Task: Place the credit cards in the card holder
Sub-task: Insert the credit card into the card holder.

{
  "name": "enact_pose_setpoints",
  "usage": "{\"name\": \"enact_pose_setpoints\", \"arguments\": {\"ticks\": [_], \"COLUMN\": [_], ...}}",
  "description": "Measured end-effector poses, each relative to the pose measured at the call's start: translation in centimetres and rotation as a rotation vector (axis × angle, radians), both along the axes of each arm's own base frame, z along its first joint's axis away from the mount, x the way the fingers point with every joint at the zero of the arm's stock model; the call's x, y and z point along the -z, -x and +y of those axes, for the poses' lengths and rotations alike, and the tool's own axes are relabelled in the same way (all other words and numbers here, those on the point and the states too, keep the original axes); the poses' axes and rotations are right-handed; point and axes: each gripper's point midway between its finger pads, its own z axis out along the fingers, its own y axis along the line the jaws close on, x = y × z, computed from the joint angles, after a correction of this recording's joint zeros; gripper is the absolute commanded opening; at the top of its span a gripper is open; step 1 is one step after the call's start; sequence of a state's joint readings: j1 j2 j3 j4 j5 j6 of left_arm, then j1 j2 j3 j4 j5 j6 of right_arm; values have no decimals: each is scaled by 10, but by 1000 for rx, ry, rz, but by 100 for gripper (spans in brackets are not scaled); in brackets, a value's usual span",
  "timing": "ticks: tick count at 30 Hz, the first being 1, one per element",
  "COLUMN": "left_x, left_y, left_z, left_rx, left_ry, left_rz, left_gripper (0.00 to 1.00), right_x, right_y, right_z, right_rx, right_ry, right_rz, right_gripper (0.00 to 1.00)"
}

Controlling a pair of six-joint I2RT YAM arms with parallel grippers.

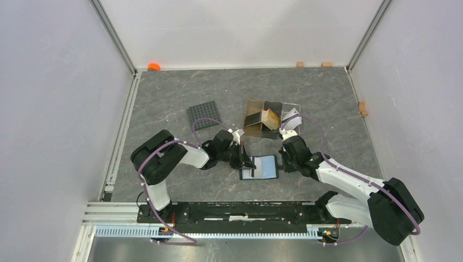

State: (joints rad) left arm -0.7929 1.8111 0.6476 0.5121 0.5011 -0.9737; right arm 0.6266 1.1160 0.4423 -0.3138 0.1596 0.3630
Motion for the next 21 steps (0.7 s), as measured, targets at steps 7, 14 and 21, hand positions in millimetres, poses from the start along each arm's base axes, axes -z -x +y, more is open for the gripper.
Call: {"name": "enact_pose_setpoints", "arguments": {"ticks": [7,14,21], "left_x": [-1,-1,-2], "left_y": [-1,-1,0], "left_z": [0,2,6], "left_rx": [27,38,40], "left_ry": [-29,-44,-61], "left_rz": [-18,-27,-34], "left_gripper": [2,2,2], "right_x": [0,1,1], "right_y": [0,1,1], "right_z": [0,0,1], "right_rx": [-1,-1,-6], "right_ry": [2,3,4], "right_rz": [2,3,4], "right_gripper": [0,0,0]}}
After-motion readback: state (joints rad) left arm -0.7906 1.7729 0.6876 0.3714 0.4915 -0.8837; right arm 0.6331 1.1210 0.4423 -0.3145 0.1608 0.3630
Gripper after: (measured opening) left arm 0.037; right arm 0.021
